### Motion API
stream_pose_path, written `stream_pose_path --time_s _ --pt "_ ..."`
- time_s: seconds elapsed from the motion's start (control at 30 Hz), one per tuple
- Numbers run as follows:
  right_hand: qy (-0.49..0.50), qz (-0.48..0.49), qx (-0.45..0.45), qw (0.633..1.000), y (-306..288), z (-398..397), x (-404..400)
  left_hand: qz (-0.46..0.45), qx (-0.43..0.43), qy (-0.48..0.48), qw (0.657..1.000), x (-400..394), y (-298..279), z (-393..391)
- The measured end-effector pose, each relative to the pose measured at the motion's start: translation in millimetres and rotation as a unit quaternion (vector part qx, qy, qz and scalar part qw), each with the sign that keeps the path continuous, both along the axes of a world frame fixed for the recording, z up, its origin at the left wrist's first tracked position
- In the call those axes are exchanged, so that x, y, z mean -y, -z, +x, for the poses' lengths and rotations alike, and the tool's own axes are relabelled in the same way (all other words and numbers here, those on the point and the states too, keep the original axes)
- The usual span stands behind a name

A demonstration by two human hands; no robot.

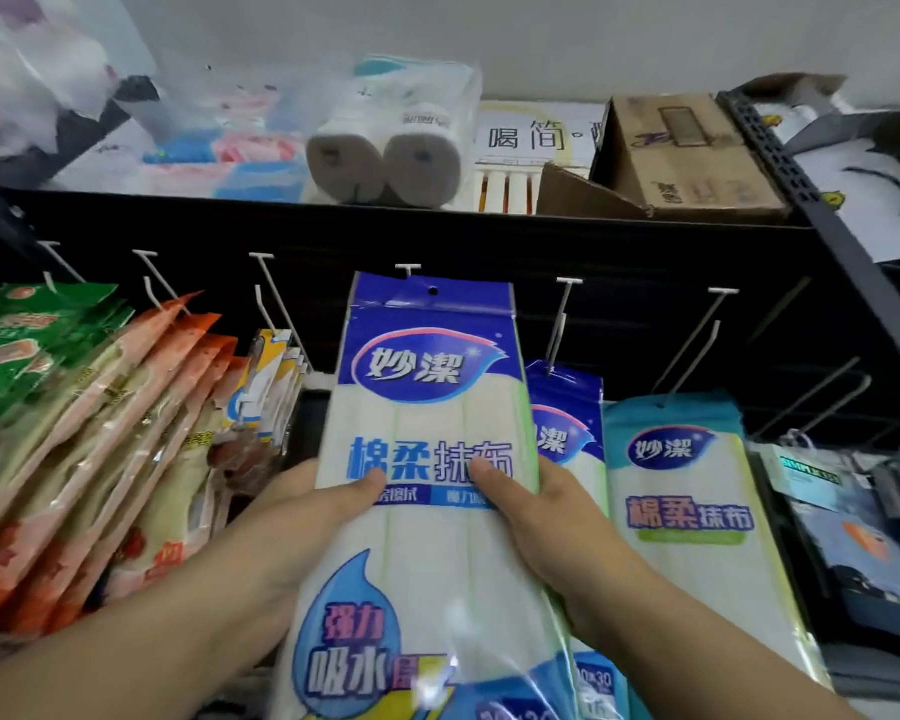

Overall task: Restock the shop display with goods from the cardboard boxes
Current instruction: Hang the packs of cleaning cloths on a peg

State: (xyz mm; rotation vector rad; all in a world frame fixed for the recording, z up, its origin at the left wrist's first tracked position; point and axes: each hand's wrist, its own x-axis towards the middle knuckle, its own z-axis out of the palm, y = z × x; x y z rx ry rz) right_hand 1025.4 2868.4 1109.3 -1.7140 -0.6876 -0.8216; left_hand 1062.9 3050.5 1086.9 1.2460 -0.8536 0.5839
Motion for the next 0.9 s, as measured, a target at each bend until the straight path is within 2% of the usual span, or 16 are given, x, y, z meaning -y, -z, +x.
stream_pose_path --time_s 0.1,0.23,0.53,0.77,0.9 --pt "0.075 0.057 0.036 0.995 -1 -7 23 -0.015 -0.013 0.001 1.0 14 1 -2" --pt "0.151 0.12 0.042 0.98 -19 -27 67 -0.056 -0.039 -0.063 0.996 6 0 2" --pt "0.099 0.13 -0.027 0.986 -39 -49 81 -0.065 -0.055 -0.059 0.995 -7 4 -20" --pt "0.094 0.102 -0.006 0.99 -29 -42 86 -0.074 -0.064 -0.064 0.993 -7 9 -30" --pt "0.094 0.091 -0.023 0.991 -34 -41 83 -0.079 -0.073 -0.063 0.992 -10 10 -31"
